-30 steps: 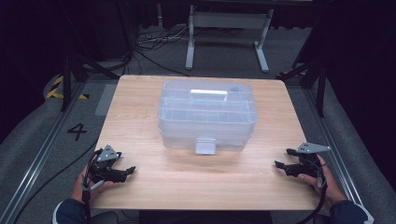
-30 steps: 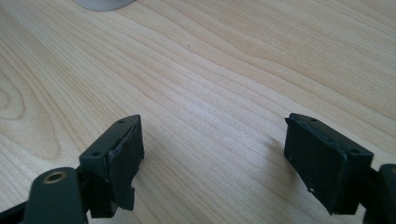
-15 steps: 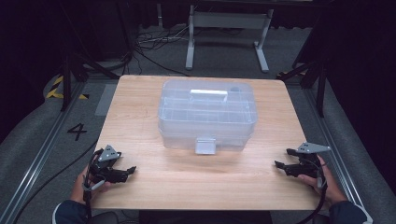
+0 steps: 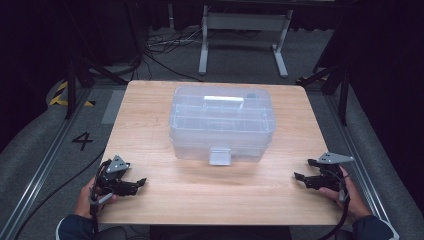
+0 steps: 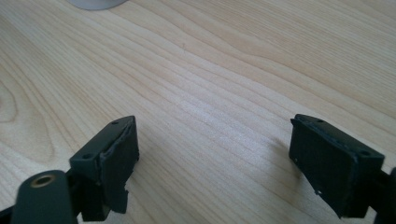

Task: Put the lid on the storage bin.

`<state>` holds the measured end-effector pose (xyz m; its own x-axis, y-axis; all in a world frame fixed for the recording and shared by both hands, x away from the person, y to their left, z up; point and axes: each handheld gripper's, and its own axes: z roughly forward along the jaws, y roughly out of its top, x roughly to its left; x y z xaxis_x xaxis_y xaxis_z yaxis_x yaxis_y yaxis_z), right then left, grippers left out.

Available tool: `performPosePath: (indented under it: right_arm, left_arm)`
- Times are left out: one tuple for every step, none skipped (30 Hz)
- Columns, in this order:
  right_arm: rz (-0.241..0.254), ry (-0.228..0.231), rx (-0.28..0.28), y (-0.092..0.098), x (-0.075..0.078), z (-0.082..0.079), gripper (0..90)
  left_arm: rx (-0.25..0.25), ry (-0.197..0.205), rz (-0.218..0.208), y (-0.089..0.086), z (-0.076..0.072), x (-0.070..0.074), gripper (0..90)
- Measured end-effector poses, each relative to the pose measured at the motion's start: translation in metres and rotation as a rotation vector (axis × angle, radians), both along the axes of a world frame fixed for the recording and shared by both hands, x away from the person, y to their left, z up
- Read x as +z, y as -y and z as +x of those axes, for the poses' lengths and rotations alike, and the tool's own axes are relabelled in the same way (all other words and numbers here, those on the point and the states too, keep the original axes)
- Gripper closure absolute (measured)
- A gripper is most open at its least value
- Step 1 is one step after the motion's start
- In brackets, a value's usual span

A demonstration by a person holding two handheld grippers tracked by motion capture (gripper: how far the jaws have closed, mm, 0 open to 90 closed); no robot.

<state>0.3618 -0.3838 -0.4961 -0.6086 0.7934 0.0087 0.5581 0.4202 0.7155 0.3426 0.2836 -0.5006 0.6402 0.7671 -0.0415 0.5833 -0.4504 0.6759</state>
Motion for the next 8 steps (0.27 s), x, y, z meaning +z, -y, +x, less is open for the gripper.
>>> performPosePath:
  right_arm:
    - [-0.001,0.000,-0.001,0.0000,0.0000,0.0000,15.7]
    - [-0.001,0.000,-0.001,0.0000,0.0000,0.0000,15.3]
    - [-0.001,0.000,-0.004,-0.0001,0.0000,0.0000,15.1]
    - [-0.001,-0.001,-0.004,-0.0001,0.0000,0.0000,15.1]
    - [-0.001,-0.001,-0.004,-0.0001,0.0000,0.0000,15.2]
    - [-0.001,-0.001,-0.004,0.0000,0.0000,0.0000,15.2]
    - [-0.001,-0.001,-0.004,-0.0001,0.0000,-0.0001,15.1]
    - [-0.001,-0.001,-0.004,-0.0001,0.0000,-0.0001,15.1]
  left_arm:
    - [0.000,0.000,0.000,0.0000,0.0000,0.0000,13.8]
    - [0.002,0.000,0.000,0.0002,-0.0001,0.0000,13.8]
    - [0.002,0.005,0.002,0.0002,0.0003,-0.0001,13.7]
    - [0.004,0.003,0.001,0.0004,0.0004,-0.0001,13.6]
    - [0.004,0.003,0.002,0.0008,0.0011,-0.0002,13.1]
    - [0.004,0.000,0.000,0.0010,0.0014,-0.0004,12.4]
    - [0.005,-0.002,0.002,0.0012,0.0015,-0.0003,11.8]
    - [0.005,-0.002,0.002,0.0012,0.0015,-0.0003,11.7]
